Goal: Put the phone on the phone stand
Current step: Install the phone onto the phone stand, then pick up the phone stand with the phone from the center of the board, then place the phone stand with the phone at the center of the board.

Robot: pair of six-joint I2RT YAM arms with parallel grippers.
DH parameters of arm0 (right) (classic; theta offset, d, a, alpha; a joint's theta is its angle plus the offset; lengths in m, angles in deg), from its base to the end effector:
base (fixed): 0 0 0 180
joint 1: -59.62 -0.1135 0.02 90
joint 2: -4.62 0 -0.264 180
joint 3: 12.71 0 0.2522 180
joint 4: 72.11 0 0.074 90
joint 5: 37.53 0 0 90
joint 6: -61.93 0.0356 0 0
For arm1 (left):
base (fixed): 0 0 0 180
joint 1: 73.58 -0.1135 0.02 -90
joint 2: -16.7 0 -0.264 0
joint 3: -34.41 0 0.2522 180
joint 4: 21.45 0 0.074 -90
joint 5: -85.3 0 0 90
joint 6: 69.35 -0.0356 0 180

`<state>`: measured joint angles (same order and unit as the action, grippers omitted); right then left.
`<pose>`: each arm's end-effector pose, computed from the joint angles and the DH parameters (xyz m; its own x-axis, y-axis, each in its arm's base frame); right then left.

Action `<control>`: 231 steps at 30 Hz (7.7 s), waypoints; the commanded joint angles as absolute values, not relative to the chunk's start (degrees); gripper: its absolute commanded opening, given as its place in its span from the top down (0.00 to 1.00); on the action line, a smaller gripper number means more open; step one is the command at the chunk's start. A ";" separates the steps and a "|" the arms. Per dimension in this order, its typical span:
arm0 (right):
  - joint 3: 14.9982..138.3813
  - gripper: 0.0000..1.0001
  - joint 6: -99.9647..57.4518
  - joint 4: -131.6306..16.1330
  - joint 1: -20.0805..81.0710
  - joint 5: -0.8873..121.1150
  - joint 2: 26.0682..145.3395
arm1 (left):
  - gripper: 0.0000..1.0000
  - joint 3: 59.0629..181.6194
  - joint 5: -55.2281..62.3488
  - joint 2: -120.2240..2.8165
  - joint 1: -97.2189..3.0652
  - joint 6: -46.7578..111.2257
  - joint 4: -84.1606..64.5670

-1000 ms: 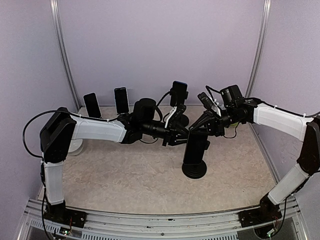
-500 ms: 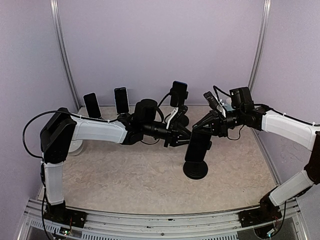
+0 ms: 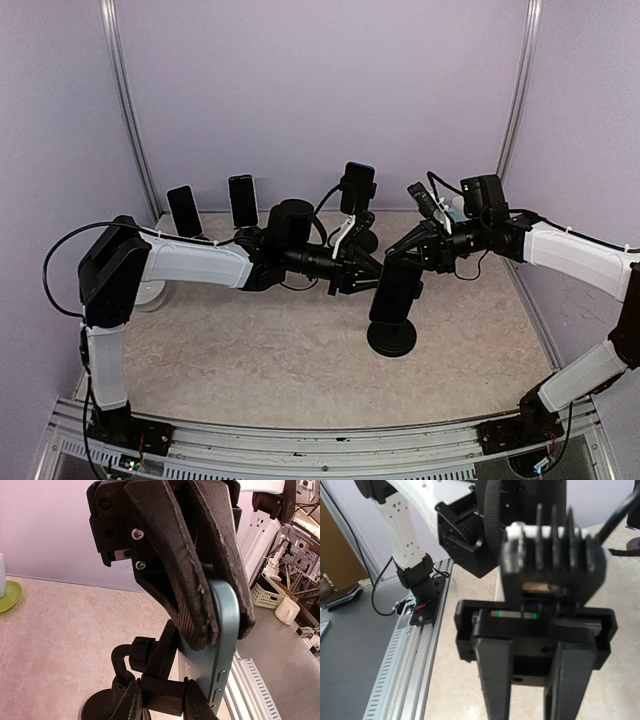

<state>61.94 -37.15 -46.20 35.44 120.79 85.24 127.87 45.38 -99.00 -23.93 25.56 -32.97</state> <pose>0.2618 0.1538 0.3017 -0.3383 -0.2158 -0.9160 -0.9363 -0.0205 0.3506 0.2790 -0.3706 0.2379 -0.2036 0.1548 -0.9667 0.9631 -0.1461 -0.2262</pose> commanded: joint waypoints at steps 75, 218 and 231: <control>65.05 1.00 -32.70 -35.65 35.80 88.94 81.90 | 1.00 126.63 40.38 -91.17 -22.91 22.02 -30.93; 56.07 0.95 -20.52 -50.16 39.46 85.53 68.10 | 0.01 88.69 11.80 -62.85 -24.58 33.53 -49.16; 64.87 0.98 -23.27 -59.33 45.46 81.44 82.25 | 0.01 83.90 9.47 -58.81 -24.62 33.83 -48.30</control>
<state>60.19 -21.57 -47.71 42.28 80.96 80.26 85.14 10.83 -60.44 -24.69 33.91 -48.20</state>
